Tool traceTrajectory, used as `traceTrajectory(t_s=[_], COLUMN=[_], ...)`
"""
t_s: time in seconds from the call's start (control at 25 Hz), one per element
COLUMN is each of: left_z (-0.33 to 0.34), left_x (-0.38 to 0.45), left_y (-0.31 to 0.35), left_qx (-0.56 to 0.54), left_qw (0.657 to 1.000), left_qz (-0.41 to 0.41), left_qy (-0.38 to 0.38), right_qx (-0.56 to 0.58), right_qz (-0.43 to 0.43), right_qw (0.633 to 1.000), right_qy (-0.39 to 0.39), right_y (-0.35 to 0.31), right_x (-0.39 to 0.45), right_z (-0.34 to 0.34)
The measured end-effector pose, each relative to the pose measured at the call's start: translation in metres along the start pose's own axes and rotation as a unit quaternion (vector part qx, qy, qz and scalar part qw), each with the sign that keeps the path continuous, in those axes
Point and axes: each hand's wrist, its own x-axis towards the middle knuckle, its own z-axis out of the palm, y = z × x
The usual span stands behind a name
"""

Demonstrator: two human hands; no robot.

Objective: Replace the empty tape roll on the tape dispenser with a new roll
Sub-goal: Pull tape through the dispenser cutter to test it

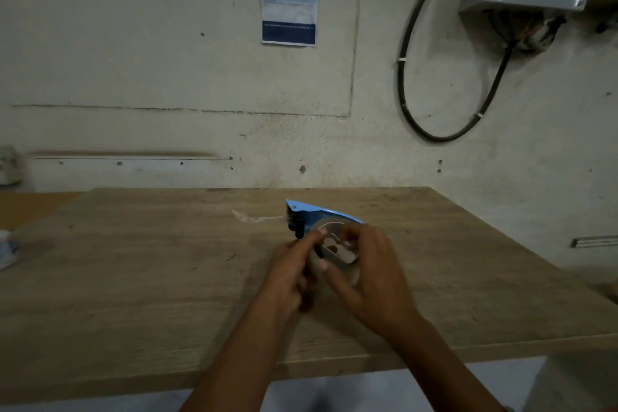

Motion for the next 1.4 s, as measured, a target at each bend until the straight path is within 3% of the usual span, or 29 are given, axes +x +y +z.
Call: traceTrajectory(t_s=[0.08, 0.12, 0.2, 0.24, 0.32, 0.44, 0.52, 0.6, 0.72, 0.8, 0.96, 1.16, 1.28, 1.4], left_z=[0.001, 0.002, 0.003, 0.003, 0.003, 0.009, 0.011, 0.008, -0.007, -0.009, -0.008, -0.015, -0.011, -0.004], left_x=[0.0, -0.001, -0.004, -0.004, -0.004, -0.006, -0.004, 0.003, 0.014, 0.016, 0.015, 0.029, 0.048, 0.071], left_y=[-0.001, -0.002, -0.005, -0.006, -0.007, -0.01, -0.012, -0.011, -0.01, -0.011, -0.014, -0.009, 0.003, 0.003], left_qx=[0.003, 0.008, 0.022, 0.03, 0.037, 0.043, 0.091, 0.123, 0.221, 0.273, 0.307, 0.345, 0.368, 0.311], left_qw=[0.999, 0.998, 0.991, 0.986, 0.977, 0.977, 0.988, 0.99, 0.947, 0.918, 0.895, 0.883, 0.894, 0.927], left_qz=[-0.006, -0.012, -0.033, -0.04, -0.042, -0.02, 0.019, 0.064, 0.146, 0.182, 0.219, 0.193, 0.184, 0.19], left_qy=[-0.038, -0.065, -0.131, -0.161, -0.207, -0.206, -0.126, -0.001, 0.183, 0.223, 0.239, 0.253, 0.177, 0.087], right_qx=[0.026, 0.057, 0.197, 0.25, 0.273, 0.258, 0.227, 0.184, 0.137, 0.083, -0.054, -0.097, -0.117, -0.126], right_qz=[0.119, 0.197, 0.338, 0.367, 0.361, 0.335, 0.351, 0.376, 0.394, 0.388, 0.36, 0.343, 0.339, 0.327], right_qw=[0.99, 0.978, 0.916, 0.883, 0.867, 0.891, 0.902, 0.903, 0.899, 0.904, 0.908, 0.885, 0.872, 0.871], right_qy=[0.064, 0.043, -0.087, -0.153, -0.21, -0.164, -0.104, -0.095, -0.133, -0.161, -0.21, -0.301, -0.332, -0.345], right_y=[-0.001, 0.002, 0.008, 0.01, 0.013, 0.013, 0.016, 0.02, 0.023, 0.023, 0.019, 0.016, 0.017, 0.018], right_x=[0.014, 0.024, 0.037, 0.038, 0.034, 0.032, 0.036, 0.042, 0.059, 0.076, 0.108, 0.12, 0.127, 0.13], right_z=[-0.015, -0.023, -0.04, -0.046, -0.053, -0.049, -0.042, -0.035, -0.025, -0.017, 0.007, 0.029, 0.03, 0.035])
